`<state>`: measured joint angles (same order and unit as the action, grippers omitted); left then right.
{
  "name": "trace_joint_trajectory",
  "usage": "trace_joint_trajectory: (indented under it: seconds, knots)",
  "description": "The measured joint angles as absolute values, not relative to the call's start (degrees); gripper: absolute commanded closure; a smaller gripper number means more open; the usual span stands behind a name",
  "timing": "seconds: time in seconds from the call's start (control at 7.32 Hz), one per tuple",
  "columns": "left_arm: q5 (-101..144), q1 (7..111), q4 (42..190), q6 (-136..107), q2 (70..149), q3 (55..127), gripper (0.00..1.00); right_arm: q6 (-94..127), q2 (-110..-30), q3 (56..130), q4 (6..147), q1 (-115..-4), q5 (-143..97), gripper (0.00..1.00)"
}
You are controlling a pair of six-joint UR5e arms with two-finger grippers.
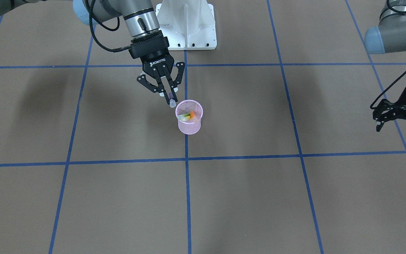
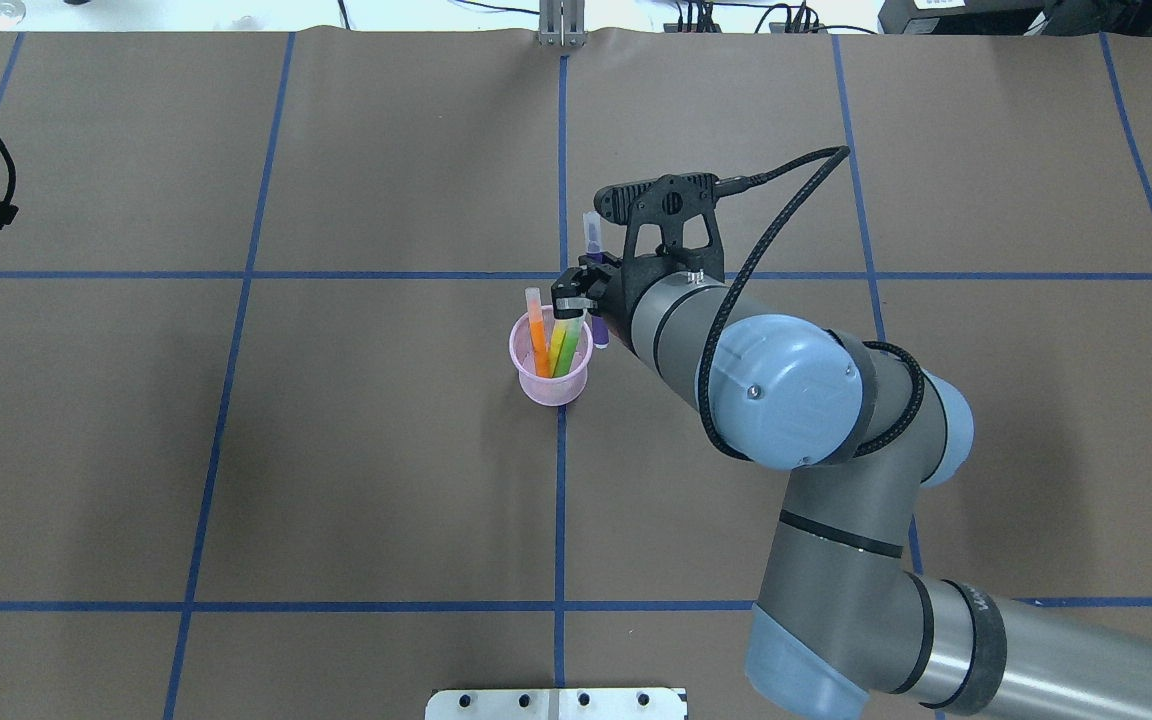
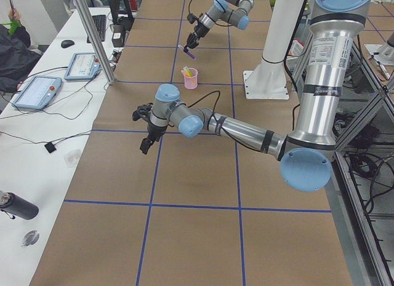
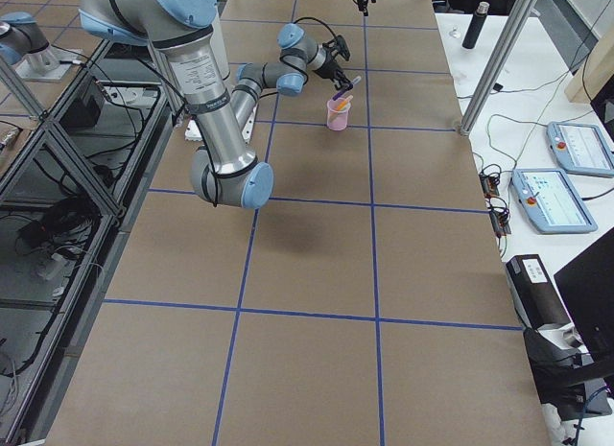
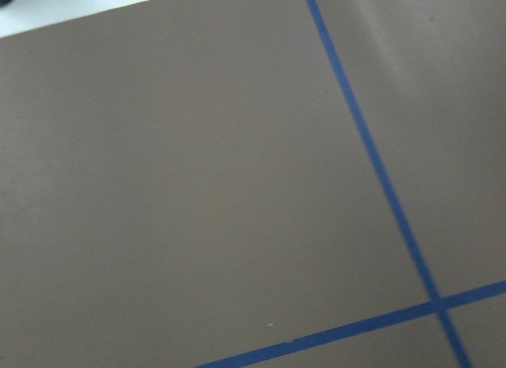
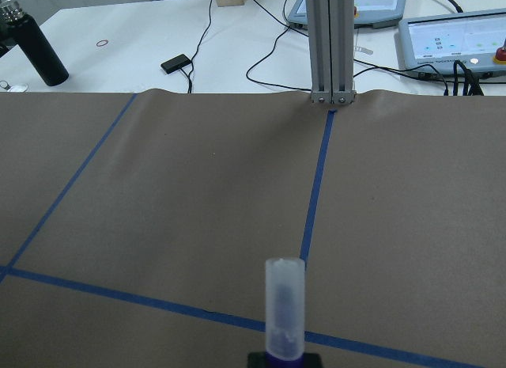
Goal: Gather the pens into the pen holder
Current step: 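Drop the purple marker into the cup while the left arm withdraws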
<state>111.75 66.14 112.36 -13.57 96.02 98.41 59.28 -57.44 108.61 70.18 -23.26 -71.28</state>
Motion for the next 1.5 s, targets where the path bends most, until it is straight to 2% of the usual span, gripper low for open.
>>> trace_joint_trajectory:
  seconds: [0.27, 0.82, 1.5]
  knots:
    - [110.8, 66.2, 112.1, -12.5, 95.8, 96.2, 0.00, 58.3, -57.1, 107.9, 69.7, -21.1, -68.1, 1.00]
    - [110.6, 66.2, 112.0, -12.3, 95.7, 94.1, 0.00, 58.3, -53.6, 101.4, 64.0, -20.6, -63.3, 1.00]
    - [110.5, 66.0, 111.9, -12.2, 95.8, 93.1, 0.00, 58.3, -54.7, 97.3, 59.1, -18.9, -62.5, 1.00]
